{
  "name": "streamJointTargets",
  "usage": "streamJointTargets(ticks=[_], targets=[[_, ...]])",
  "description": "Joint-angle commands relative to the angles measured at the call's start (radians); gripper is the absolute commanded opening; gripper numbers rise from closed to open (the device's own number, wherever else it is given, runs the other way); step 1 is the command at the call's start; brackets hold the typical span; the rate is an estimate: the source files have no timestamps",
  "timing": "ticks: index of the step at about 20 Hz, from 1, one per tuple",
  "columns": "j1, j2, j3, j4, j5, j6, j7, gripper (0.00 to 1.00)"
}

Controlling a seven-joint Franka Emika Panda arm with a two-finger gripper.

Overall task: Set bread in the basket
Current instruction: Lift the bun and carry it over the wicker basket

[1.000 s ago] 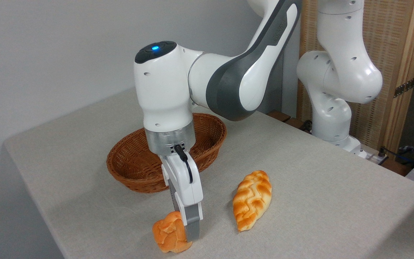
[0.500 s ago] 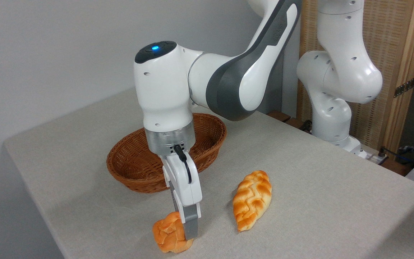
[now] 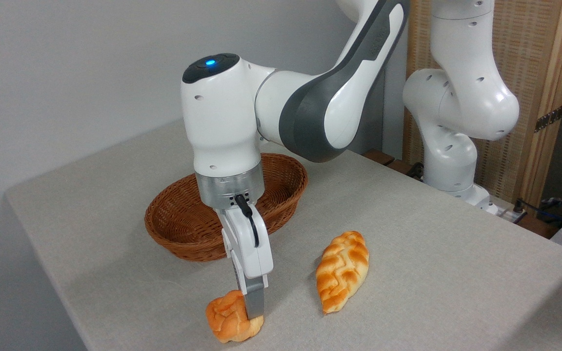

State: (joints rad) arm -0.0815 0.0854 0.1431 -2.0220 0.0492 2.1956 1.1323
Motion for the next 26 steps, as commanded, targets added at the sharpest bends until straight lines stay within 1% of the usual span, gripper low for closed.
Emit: streamJointTargets(ticks=[1, 3, 6, 7, 9, 10, 11, 13, 15, 18, 20, 21, 22, 23, 24, 25, 26], targets=[[-0.003, -0.019, 0.004, 0.003, -0.029, 0.022, 0.018, 0.24], [-0.004, -0.035, 0.004, 0.02, -0.055, 0.015, 0.018, 0.24], [-0.011, -0.068, -0.002, 0.028, -0.069, 0.004, 0.009, 0.25], [-0.012, -0.093, -0.004, 0.028, -0.087, -0.011, 0.008, 0.25], [-0.015, -0.133, -0.025, 0.029, -0.147, -0.063, 0.006, 0.27], [-0.015, -0.153, -0.055, 0.029, -0.166, -0.085, 0.003, 0.27], [-0.015, -0.171, -0.082, 0.028, -0.169, -0.117, -0.015, 0.27], [-0.017, -0.208, -0.146, 0.028, -0.169, -0.189, -0.086, 0.29], [-0.017, -0.226, -0.223, 0.028, -0.169, -0.232, -0.184, 0.3], [-0.017, -0.224, -0.325, 0.025, -0.167, -0.252, -0.281, 0.31], [-0.02, -0.196, -0.342, 0.019, -0.166, -0.249, -0.293, 0.33], [-0.03, -0.179, -0.346, 0.019, -0.163, -0.24, -0.296, 0.35], [-0.034, -0.165, -0.346, 0.019, -0.16, -0.232, -0.296, 0.39], [-0.035, -0.153, -0.346, 0.02, -0.155, -0.229, -0.295, 0.46], [-0.034, -0.147, -0.346, 0.019, -0.152, -0.221, -0.29, 0.55], [-0.034, -0.136, -0.346, 0.019, -0.137, -0.208, -0.289, 0.64], [-0.034, -0.128, -0.346, 0.019, -0.114, -0.194, -0.29, 0.77]])
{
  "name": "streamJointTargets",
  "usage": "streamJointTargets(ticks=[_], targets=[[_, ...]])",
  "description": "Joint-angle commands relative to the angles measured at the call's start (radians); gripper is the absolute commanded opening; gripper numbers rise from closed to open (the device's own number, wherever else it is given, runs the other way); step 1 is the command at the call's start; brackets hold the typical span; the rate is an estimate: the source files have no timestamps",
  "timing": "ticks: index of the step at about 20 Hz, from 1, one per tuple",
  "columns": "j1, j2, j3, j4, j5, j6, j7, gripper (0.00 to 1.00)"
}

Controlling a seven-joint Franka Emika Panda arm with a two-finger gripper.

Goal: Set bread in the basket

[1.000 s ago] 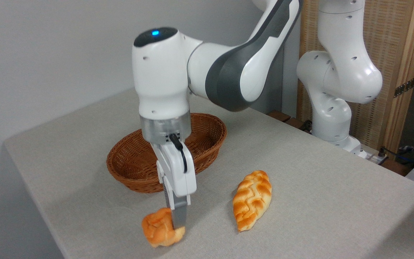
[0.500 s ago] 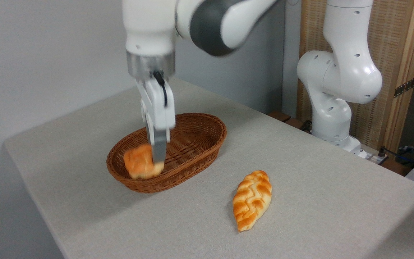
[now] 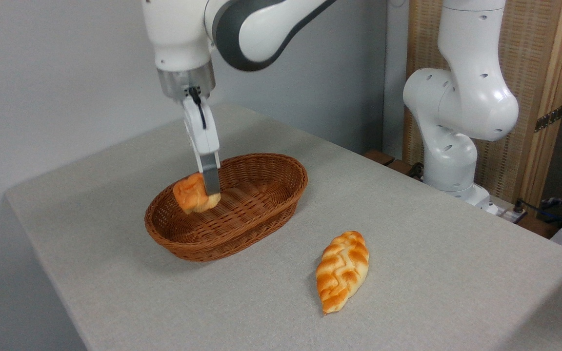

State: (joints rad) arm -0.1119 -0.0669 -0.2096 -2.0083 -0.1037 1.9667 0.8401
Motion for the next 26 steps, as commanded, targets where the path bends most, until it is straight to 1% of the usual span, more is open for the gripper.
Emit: streamJointTargets(ticks=[1, 2, 3, 12, 13, 15, 16, 17, 19, 20, 22, 24, 26], targets=[[-0.003, 0.029, 0.007, 0.005, 0.059, 0.047, 0.004, 0.88], [-0.003, 0.033, 0.007, 0.005, 0.071, 0.07, 0.002, 0.97], [-0.003, 0.035, 0.007, 0.005, 0.071, 0.09, 0.002, 1.0], [0.001, 0.03, 0.013, 0.008, 0.07, 0.083, -0.012, 1.0], [0.003, 0.026, 0.015, 0.011, 0.068, 0.077, -0.025, 1.0], [0.008, 0.009, 0.016, 0.038, 0.068, 0.069, -0.131, 1.0], [0.009, 0.009, 0.018, 0.072, 0.07, 0.048, -0.185, 1.0], [0.011, 0.015, 0.028, 0.113, 0.07, 0.0, -0.209, 1.0], [0.023, 0.022, 0.051, 0.192, 0.071, -0.104, -0.21, 1.0], [0.023, 0.029, 0.064, 0.222, 0.071, -0.133, -0.211, 1.0], [0.023, 0.041, 0.116, 0.291, 0.07, -0.202, -0.211, 1.0], [0.023, 0.07, 0.143, 0.376, 0.071, -0.282, -0.211, 1.0], [0.021, 0.078, 0.18, 0.416, 0.073, -0.322, -0.208, 1.0]])
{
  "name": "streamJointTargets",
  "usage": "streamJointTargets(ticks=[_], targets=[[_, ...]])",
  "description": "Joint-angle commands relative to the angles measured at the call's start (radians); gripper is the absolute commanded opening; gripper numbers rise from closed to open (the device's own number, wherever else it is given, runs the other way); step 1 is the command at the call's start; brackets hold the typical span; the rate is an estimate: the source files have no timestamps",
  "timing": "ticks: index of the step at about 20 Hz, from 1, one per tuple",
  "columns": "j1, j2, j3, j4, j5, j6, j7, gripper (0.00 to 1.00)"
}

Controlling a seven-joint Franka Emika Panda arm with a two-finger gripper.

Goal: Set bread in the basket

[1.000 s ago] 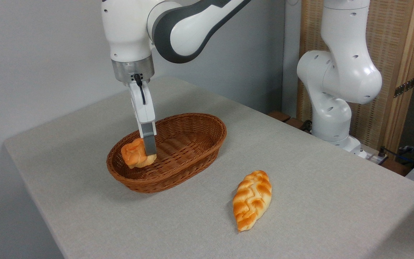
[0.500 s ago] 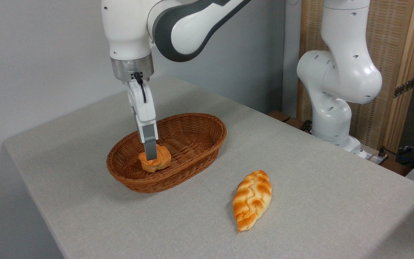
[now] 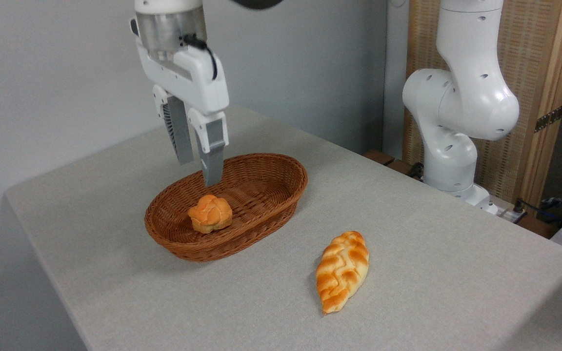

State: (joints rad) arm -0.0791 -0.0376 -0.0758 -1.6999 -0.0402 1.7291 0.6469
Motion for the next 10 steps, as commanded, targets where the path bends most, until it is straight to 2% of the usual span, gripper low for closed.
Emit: streamJointTargets(ticks=[1, 5, 10], targets=[[-0.011, 0.048, 0.053, 0.117, 0.009, -0.097, -0.015, 1.0], [-0.011, 0.036, 0.09, 0.135, 0.029, -0.14, -0.006, 1.0], [-0.011, 0.036, 0.088, 0.134, 0.04, -0.151, -0.004, 1.0]])
